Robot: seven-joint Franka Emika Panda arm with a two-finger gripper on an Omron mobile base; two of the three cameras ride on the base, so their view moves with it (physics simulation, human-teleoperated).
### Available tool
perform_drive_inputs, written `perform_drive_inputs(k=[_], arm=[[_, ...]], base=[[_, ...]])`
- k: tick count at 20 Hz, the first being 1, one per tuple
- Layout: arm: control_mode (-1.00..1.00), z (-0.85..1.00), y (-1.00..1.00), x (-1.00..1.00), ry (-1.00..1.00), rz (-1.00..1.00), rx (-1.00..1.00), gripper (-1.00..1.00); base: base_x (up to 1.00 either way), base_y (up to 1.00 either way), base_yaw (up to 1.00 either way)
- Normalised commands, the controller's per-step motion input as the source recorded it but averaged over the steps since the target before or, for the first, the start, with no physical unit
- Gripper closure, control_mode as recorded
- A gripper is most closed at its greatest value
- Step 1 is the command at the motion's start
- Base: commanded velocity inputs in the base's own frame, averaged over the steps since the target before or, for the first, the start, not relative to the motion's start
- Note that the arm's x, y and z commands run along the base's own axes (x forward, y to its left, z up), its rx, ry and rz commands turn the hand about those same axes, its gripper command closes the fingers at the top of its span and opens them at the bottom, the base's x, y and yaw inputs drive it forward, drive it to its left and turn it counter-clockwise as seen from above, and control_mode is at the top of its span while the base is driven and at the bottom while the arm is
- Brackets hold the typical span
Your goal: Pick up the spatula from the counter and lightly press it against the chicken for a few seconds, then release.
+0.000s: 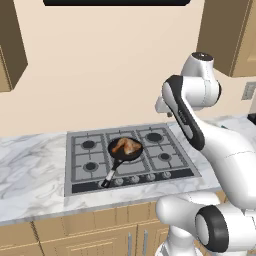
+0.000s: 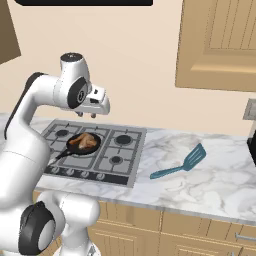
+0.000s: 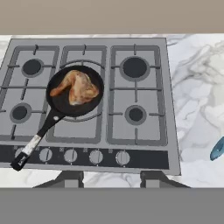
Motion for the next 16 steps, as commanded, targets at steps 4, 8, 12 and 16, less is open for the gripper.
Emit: perform_drive_inputs(k=[4,8,12,16], arm=[[-1.0,0.0,0.0,-0.14,0.0,0.0,0.0,-1.0],[-1.0,0.0,0.0,-0.32,-0.02,-0.02,0.0,-1.0],[-1.0,0.0,-0.14,-0.26,-0.03,-0.04,0.0,-1.0],[-1.0,0.0,-0.39,-0.17,0.01,-0.14,0.0,-1.0]], base=[[0.0,0.0,0.0],[0.0,0.0,0.0],[0.0,0.0,0.0],[0.0,0.0,0.0]])
